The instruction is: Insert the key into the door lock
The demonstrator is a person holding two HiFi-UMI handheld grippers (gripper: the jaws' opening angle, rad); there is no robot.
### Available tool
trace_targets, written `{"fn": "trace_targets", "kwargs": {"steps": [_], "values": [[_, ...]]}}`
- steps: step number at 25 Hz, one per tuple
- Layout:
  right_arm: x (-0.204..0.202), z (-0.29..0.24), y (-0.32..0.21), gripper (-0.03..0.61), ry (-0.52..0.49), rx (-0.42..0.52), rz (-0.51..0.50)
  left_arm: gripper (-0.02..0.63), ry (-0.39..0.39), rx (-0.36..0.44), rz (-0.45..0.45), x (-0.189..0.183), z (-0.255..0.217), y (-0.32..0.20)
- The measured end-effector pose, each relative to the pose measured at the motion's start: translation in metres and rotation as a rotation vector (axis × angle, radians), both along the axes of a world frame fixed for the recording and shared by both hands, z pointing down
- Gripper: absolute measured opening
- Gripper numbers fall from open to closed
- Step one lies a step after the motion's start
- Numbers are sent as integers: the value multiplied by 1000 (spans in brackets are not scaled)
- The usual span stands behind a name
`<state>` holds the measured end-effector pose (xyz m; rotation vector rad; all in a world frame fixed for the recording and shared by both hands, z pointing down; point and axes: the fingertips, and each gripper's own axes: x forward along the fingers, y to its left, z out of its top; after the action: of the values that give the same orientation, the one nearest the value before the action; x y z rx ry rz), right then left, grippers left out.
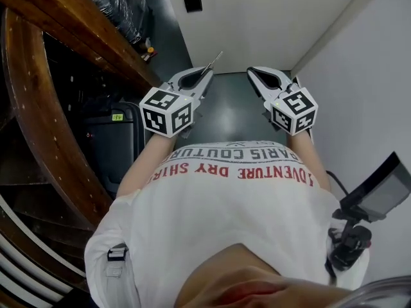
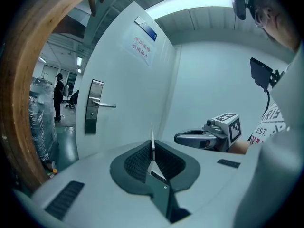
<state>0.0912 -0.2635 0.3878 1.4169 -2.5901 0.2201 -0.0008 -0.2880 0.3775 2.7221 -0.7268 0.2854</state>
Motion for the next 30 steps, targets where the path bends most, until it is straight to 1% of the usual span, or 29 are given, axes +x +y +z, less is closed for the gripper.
{"fn": "trace_targets", "kwargs": {"steps": [3, 9, 13, 17, 20, 23, 26, 30], "values": [[-1, 0, -21, 2, 15, 23, -6, 23, 9, 5, -24, -8, 2, -23], [-2, 6, -53, 3, 65, 16, -78, 23, 16, -14, -69, -13, 6, -53], [0, 9, -86, 3, 103, 38, -89, 23, 36, -37, -95, -16, 18, -74], [9, 2, -138, 6, 121, 57, -109, 23, 28, -46, -125, -12, 26, -113], [24, 2, -182, 7, 141, 56, -125, 23, 19, -63, -140, -1, 36, -142], [38, 4, -223, 19, 139, 53, -142, 23, 14, -88, -153, 10, 43, -170], [43, 3, -263, 44, 126, 61, -165, 23, 8, -97, -171, 15, 47, -196], [48, 6, -317, 95, 99, 74, -180, 23, 5, -112, -208, 21, 54, -234]]}}
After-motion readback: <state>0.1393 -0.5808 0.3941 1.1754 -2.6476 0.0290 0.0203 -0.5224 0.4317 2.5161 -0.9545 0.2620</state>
